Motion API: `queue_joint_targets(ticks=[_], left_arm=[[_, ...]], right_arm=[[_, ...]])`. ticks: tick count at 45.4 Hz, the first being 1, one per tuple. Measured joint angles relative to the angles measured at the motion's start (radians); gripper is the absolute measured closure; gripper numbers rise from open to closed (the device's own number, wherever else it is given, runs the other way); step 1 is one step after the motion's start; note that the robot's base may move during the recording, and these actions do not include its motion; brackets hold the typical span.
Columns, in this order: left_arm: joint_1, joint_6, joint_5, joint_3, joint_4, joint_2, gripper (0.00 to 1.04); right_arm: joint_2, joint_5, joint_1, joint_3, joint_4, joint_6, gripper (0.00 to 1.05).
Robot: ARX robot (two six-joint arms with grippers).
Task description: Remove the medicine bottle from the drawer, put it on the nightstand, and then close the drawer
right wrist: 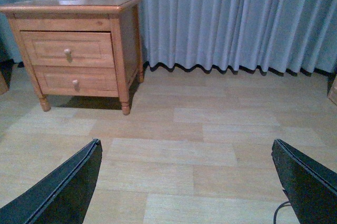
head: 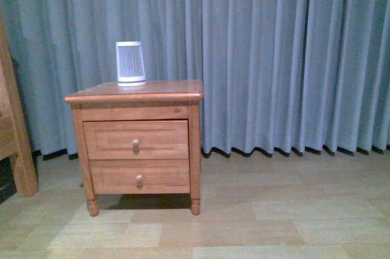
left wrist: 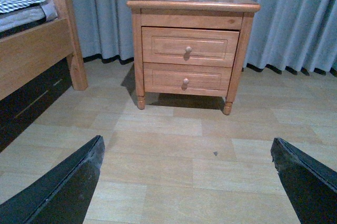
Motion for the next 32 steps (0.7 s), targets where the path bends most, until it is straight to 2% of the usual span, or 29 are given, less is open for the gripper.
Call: queue_joint_targets(ticks=[32], left_arm=[[0.000, 0.000, 0.000, 0.000, 0.000, 0.000, 0.07]], right_arm=[[0.000, 0.000, 0.000, 0.000, 0.000, 0.000, 0.07]])
